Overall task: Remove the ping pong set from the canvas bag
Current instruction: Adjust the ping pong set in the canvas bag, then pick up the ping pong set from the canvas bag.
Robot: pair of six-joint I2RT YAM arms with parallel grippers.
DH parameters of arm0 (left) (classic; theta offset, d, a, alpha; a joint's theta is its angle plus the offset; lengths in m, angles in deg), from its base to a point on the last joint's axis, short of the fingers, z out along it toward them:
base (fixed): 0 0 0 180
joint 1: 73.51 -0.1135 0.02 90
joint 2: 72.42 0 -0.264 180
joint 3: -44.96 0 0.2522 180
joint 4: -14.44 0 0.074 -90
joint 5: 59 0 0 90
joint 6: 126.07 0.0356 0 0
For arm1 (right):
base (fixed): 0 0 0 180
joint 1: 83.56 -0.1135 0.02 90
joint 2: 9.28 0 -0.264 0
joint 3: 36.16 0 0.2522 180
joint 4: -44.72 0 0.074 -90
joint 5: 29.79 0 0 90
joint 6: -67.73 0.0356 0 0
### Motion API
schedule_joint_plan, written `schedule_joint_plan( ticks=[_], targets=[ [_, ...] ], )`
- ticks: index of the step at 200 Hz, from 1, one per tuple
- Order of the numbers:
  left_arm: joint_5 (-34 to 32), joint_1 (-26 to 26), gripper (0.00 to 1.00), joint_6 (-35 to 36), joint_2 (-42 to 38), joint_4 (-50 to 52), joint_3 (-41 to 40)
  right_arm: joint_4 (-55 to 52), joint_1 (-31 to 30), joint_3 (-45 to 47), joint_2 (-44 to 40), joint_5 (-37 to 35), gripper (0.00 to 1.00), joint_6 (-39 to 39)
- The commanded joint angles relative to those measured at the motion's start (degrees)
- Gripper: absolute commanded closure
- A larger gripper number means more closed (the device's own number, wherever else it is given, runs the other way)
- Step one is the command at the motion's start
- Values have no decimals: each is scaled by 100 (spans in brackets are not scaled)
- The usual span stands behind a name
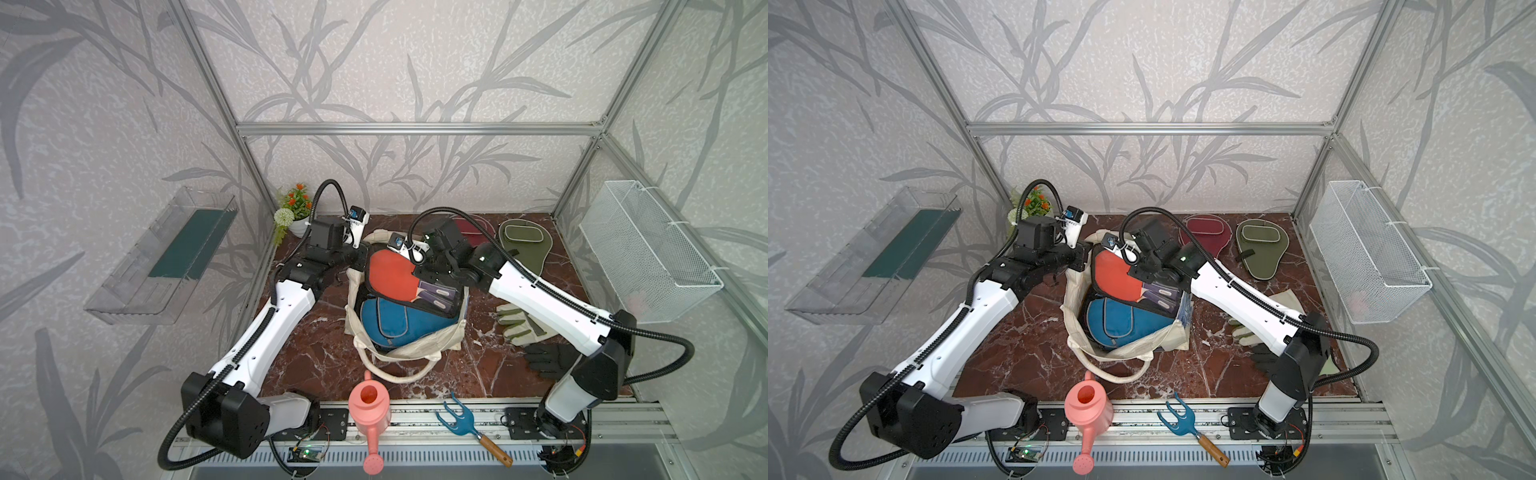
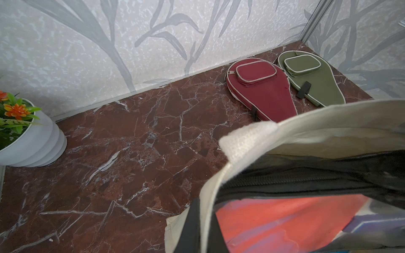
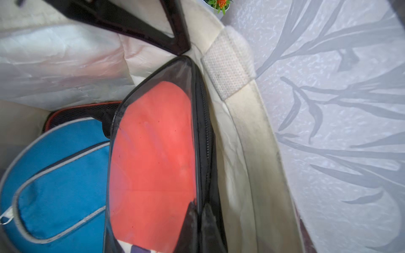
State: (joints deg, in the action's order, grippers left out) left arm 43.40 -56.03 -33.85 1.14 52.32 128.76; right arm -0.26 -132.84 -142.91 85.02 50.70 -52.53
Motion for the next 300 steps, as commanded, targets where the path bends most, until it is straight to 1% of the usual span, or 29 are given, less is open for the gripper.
schedule_joint_plan(
  ticks=[1, 12, 22, 38, 51, 55, 58, 76, 90, 125, 155, 182, 198, 216, 223, 227, 257, 292, 300],
  targets=[
    [210, 10, 100, 107, -29, -245, 261, 1484, -287, 277, -488, -1003, 100, -802],
    [237, 10, 100, 87, -17, -266, 228, 1718, -406, 483, -589, -1090, 100, -1022],
    [277, 10, 100, 70, -4, -300, 199, 1717, -457, 582, -631, -1066, 100, -1070],
    [352, 10, 100, 29, 46, -316, 170, 1529, -459, 624, -602, -1020, 100, -911],
    [425, 10, 100, 14, 71, -331, 175, 1104, -429, 534, -525, -803, 100, -681],
    [430, 15, 100, 11, 81, -344, 169, 951, -400, 479, -497, -708, 97, -610],
    [437, 11, 100, 6, 83, -344, 166, 737, -363, 393, -452, -548, 93, -487],
    [446, 10, 100, 11, 97, -347, 172, -29, -125, 38, -249, 121, 77, 16],
    [430, 15, 100, 24, 94, -348, 183, -413, 65, -158, -108, 451, 68, 254],
    [399, 10, 100, 60, 61, -337, 145, -1066, 392, -503, 152, 900, 52, 548],
    [402, 11, 100, 70, 31, -340, 126, -1381, 574, -623, 264, 1090, 35, 685],
    [444, 6, 100, 86, 24, -332, 141, -1475, 685, -558, 247, 1084, 22, 731],
    [471, 15, 100, 102, 27, -347, 133, -1564, 725, -549, 253, 1113, 11, 732],
    [500, 11, 100, 103, 15, -361, 141, -1718, 775, -573, 316, 1251, 3, 732],
    [512, 10, 100, 103, 16, -359, 134, -1810, 807, -620, 317, 1378, 1, 744],
    [509, 10, 100, 102, 14, -365, 137, -1871, 826, -653, 493, 1444, 0, 756],
    [569, 10, 100, 95, -14, -411, 100, -2316, 938, -966, 977, 2118, 1, 870],
    [585, 10, 100, 117, -68, -426, 70, -2864, 972, -1447, 1546, 2687, 0, 926],
    [586, 11, 100, 121, -74, -426, 70, -3090, 977, -1664, 1680, 2820, 3, 910]
  ],
)
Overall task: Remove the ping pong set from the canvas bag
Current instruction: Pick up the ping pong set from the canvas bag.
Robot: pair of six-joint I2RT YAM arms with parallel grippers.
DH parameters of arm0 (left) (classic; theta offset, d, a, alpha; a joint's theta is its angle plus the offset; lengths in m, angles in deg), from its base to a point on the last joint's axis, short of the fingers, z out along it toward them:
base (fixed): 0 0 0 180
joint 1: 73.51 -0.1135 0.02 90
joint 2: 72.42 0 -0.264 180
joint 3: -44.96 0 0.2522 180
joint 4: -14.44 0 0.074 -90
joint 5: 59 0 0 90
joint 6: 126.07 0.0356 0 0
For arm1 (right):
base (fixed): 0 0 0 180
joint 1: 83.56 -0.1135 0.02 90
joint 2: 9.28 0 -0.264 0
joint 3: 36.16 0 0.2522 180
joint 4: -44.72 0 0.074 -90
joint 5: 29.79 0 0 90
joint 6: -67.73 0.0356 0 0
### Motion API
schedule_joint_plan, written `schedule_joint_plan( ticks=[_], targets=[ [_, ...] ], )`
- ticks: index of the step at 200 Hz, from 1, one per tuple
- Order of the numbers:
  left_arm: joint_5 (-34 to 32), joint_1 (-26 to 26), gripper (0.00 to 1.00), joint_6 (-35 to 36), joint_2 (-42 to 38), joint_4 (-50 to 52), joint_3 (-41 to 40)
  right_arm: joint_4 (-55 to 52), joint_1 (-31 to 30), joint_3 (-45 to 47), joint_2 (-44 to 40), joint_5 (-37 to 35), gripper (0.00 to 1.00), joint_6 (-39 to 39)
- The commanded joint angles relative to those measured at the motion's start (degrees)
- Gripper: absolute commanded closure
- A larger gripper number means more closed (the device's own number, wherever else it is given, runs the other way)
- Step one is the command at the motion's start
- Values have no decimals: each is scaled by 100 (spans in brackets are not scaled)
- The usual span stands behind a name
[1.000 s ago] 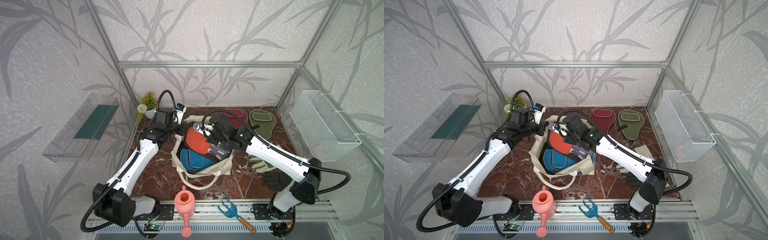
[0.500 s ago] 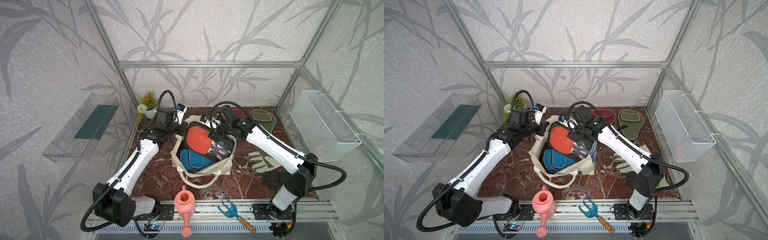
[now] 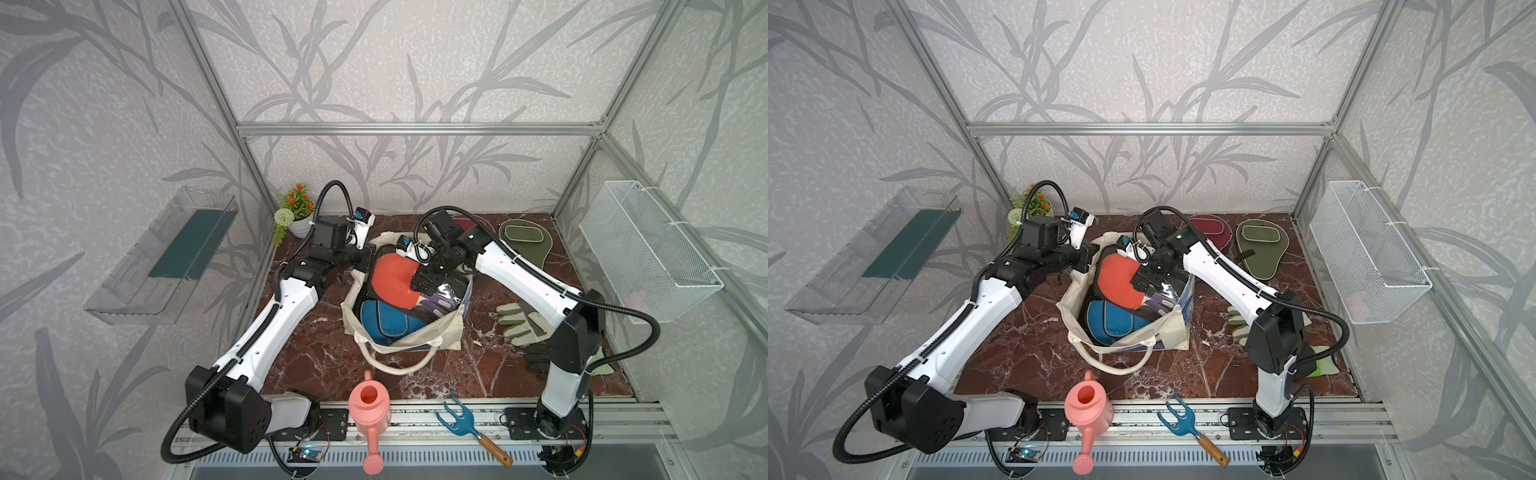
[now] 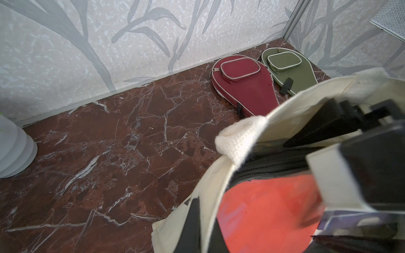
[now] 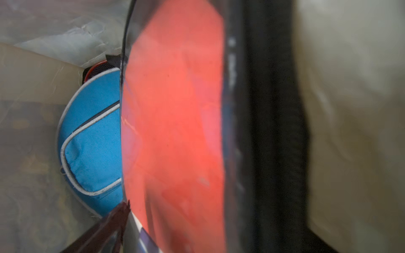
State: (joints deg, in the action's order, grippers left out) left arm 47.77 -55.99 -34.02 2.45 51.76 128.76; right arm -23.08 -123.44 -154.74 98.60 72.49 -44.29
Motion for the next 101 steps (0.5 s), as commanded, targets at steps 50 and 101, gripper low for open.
schedule_joint_plan(
  ticks=[50, 101],
  targets=[
    [134, 6, 100, 138, -233, -368, 41, -1222, 48, -892, 455, 871, 62, 110],
    [100, 7, 100, 154, -288, -352, 18, -1234, 103, -809, 109, 949, 100, 100]
  ],
)
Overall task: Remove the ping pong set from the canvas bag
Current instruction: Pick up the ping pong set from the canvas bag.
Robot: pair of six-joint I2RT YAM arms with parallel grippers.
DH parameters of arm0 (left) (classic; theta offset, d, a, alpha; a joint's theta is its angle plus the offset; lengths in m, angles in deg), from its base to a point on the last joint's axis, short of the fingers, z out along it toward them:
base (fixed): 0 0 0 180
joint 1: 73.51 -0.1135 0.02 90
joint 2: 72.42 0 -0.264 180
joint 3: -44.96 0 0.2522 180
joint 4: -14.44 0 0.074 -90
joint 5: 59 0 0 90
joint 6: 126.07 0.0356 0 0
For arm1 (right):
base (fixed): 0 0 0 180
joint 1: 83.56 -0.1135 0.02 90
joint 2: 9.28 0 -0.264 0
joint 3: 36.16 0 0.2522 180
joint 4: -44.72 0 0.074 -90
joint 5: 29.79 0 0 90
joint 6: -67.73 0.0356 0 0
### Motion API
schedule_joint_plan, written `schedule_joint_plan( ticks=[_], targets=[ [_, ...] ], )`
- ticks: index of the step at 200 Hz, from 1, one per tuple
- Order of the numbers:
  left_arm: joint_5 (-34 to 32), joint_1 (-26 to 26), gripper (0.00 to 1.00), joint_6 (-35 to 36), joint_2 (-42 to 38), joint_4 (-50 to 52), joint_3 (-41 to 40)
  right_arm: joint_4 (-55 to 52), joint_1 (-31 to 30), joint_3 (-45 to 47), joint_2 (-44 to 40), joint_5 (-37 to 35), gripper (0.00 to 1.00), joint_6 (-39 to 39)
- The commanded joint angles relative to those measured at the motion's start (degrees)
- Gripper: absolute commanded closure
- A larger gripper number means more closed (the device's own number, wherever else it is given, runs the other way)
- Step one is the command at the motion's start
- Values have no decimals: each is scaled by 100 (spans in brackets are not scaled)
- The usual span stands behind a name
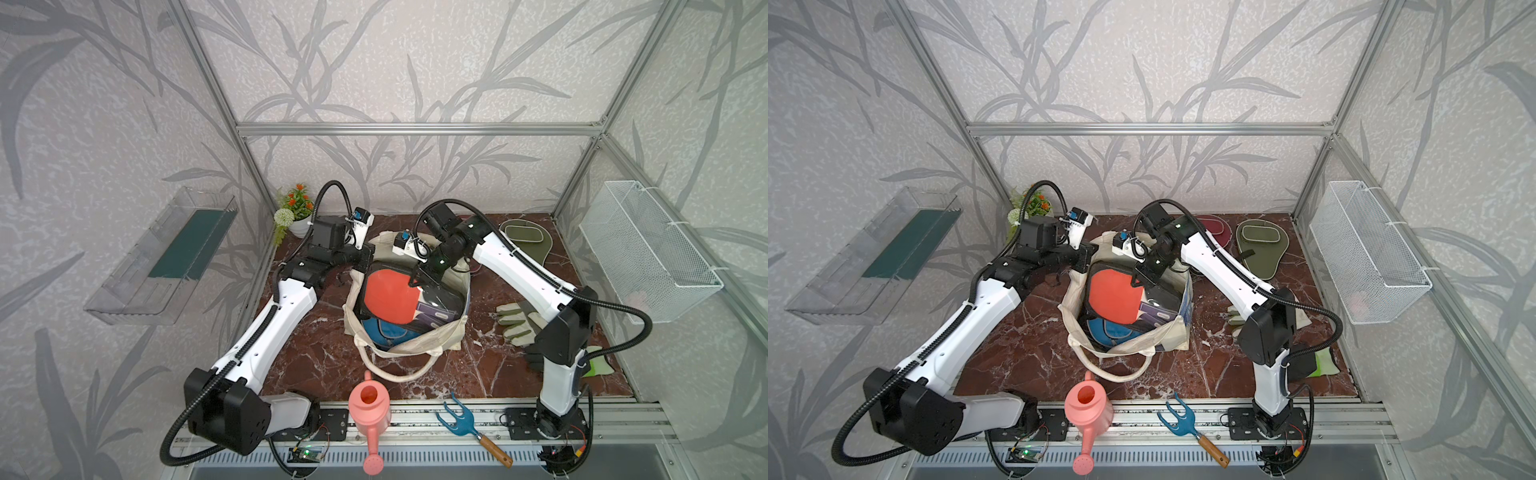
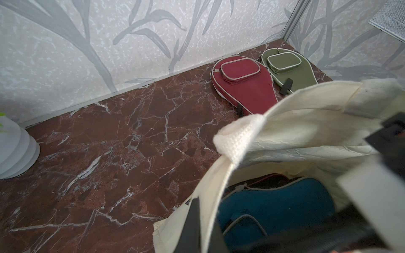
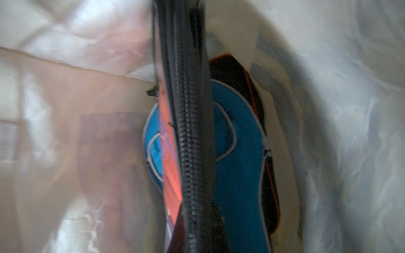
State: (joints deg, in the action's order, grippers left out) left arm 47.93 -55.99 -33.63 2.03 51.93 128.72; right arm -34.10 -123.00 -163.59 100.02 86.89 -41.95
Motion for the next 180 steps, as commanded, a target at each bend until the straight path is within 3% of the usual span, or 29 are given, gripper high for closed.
schedule_joint_plan(
  ticks=[1, 46, 94, 138, 163, 180],
  targets=[
    [88, 7, 100, 111, -251, -373, 23, -135, 59, 79, -45, -494, 100, -133],
    [-20, 6, 100, 152, -336, -231, 24, -126, 94, -20, -441, -710, 100, -24],
    [11, 8, 100, 143, -369, -154, 5, 601, 146, 194, -1575, -962, 100, 174],
    [75, 8, 100, 130, -482, -96, -24, 784, 457, -217, -1997, -1008, 100, 619],
    [-503, -3, 100, -170, -609, -230, 23, 1162, 789, -279, -2052, -769, 100, 1186],
    [-729, -51, 76, -163, -650, -190, 203, 1451, 1010, -270, -2056, -549, 100, 1596]
  ],
)
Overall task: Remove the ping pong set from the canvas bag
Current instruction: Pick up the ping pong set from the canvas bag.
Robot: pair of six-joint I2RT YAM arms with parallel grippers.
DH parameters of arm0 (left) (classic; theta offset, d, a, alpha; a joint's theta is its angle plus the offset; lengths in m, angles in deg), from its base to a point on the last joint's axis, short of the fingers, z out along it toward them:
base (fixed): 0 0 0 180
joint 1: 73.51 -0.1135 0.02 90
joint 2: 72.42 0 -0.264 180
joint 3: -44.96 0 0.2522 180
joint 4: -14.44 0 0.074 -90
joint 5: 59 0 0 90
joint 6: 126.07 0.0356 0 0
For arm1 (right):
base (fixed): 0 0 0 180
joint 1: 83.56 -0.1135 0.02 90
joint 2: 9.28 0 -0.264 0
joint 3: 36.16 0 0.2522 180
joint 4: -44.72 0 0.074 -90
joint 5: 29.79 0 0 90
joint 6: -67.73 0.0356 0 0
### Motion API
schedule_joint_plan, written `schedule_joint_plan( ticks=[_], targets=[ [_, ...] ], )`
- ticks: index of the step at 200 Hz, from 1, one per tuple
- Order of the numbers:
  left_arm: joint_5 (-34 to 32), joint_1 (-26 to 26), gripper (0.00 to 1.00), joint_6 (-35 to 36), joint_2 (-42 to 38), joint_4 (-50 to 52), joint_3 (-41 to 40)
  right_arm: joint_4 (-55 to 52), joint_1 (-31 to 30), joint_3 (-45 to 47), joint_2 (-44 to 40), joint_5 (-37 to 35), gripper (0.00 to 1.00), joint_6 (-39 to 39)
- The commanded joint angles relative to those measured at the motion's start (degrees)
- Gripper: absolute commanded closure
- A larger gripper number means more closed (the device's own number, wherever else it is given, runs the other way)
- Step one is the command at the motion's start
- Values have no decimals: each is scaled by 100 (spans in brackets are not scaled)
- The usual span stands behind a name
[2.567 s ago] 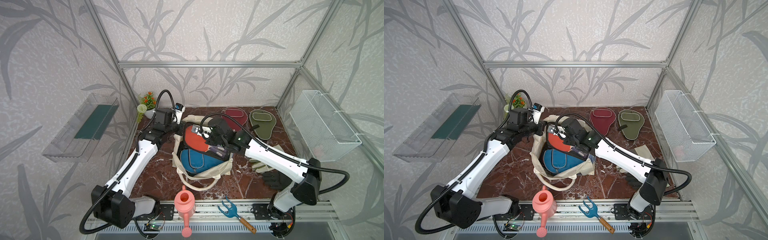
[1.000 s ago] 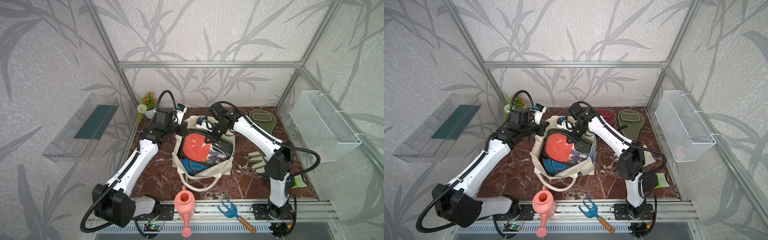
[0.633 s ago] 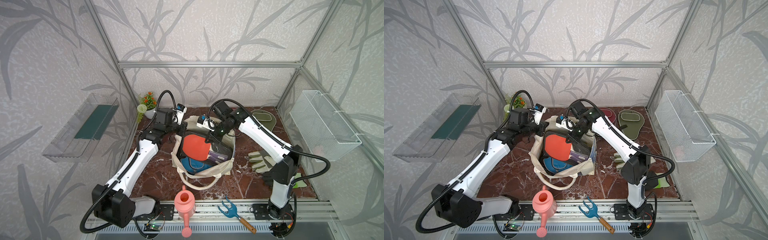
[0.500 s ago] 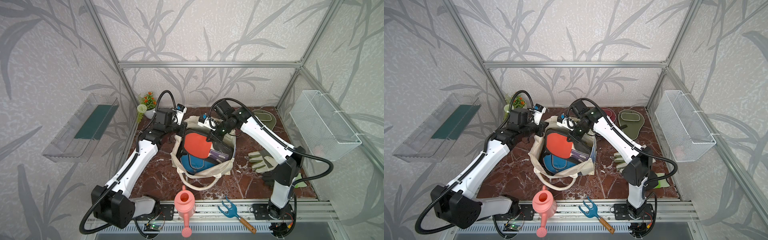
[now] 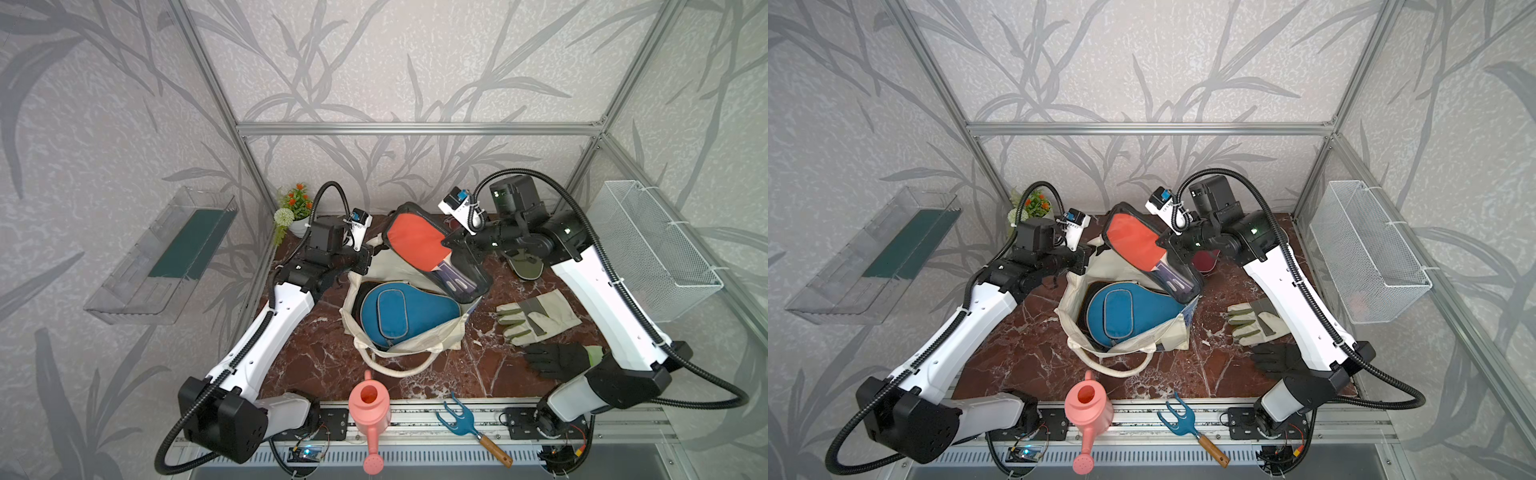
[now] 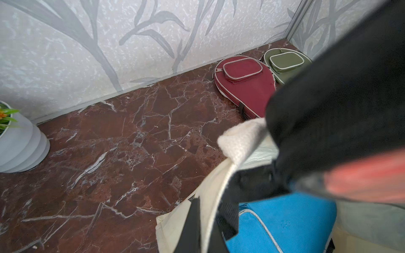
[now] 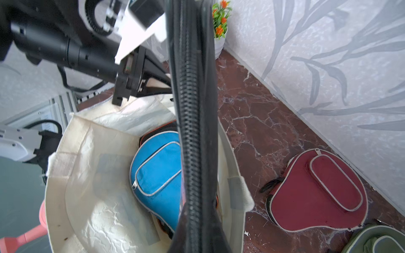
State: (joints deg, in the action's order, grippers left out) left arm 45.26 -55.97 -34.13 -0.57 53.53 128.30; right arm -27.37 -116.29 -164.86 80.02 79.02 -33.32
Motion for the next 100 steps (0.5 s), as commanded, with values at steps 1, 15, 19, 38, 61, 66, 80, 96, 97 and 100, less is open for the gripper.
schedule_joint_plan(
  ticks=[1, 15, 19, 38, 61, 66, 80, 96, 97, 100],
  targets=[
    [-461, -64, 74, -109, -386, -334, 255, 809, 347, -143, -59, 251, 100, 752],
    [-411, -132, 43, -149, -358, -125, 553, 1093, 487, -99, -58, 401, 100, 1126],
    [-377, -155, 35, -170, -356, -72, 643, 1208, 540, -78, -53, 478, 100, 1246],
    [-130, -240, 10, -384, -420, 69, 878, 1715, 706, 65, -93, 829, 100, 1680],
    [662, -323, 2, -711, -472, 148, 1043, 2458, 857, 274, -90, 1388, 100, 2309],
    [901, -337, 2, -818, -465, 120, 1056, 2614, 867, 312, -75, 1496, 100, 2421],
    [1667, -338, 1, -1117, -387, -105, 1041, 3055, 874, 441, -42, 1799, 100, 2744],
    [2262, -339, 1, -1395, -239, -385, 1011, 3742, 877, 697, -31, 2148, 100, 3179],
    [2290, -334, 1, -1405, -232, -404, 1008, 3763, 880, 708, -29, 2168, 100, 3205],
    [2360, -338, 1, -1445, -198, -443, 997, 3919, 874, 770, -33, 2230, 100, 3285]
  ],
)
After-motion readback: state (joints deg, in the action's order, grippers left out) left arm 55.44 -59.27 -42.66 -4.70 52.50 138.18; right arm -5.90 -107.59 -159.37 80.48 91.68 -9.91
